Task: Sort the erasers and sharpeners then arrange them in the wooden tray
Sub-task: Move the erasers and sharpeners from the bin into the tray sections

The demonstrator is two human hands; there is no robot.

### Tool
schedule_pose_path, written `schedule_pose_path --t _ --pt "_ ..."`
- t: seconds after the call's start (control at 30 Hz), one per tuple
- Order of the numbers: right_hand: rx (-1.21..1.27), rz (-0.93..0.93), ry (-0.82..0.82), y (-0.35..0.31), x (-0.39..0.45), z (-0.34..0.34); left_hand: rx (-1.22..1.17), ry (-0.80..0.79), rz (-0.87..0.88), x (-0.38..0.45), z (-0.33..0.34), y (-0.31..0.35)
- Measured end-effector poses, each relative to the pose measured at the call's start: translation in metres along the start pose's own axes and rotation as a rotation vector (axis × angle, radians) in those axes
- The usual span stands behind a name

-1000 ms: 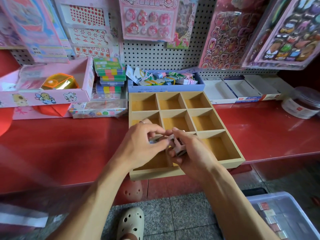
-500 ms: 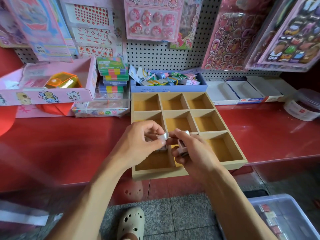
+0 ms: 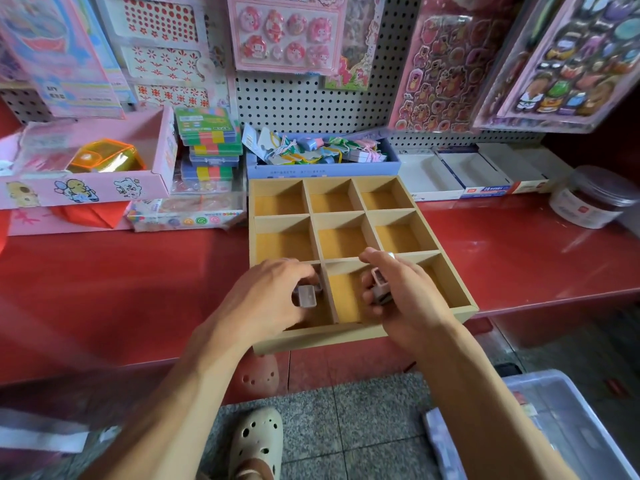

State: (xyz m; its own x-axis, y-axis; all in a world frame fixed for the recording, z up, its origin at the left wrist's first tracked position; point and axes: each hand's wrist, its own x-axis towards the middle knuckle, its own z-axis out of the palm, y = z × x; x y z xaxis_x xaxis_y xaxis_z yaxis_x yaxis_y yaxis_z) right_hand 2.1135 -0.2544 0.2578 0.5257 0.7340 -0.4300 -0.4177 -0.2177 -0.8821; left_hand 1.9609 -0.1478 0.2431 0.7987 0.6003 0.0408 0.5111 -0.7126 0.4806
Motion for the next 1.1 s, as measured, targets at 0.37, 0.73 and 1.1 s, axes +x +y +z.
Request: schedule_pose_path --t 0.37,0.73,1.1 --pt "0.029 0.002 -0.011 0.001 -0.001 -0.007 0.040 -0.001 -0.051 0.002 -0.005 -0.006" --pt "0.000 0.037 -0.001 0.001 0.004 -0.013 0.086 -0.055 -0.079 0.006 0.000 -0.007" --pt "0.005 0.032 -0.004 0.003 0.006 -0.014 0.113 0.057 -0.112 0.010 0.016 0.008"
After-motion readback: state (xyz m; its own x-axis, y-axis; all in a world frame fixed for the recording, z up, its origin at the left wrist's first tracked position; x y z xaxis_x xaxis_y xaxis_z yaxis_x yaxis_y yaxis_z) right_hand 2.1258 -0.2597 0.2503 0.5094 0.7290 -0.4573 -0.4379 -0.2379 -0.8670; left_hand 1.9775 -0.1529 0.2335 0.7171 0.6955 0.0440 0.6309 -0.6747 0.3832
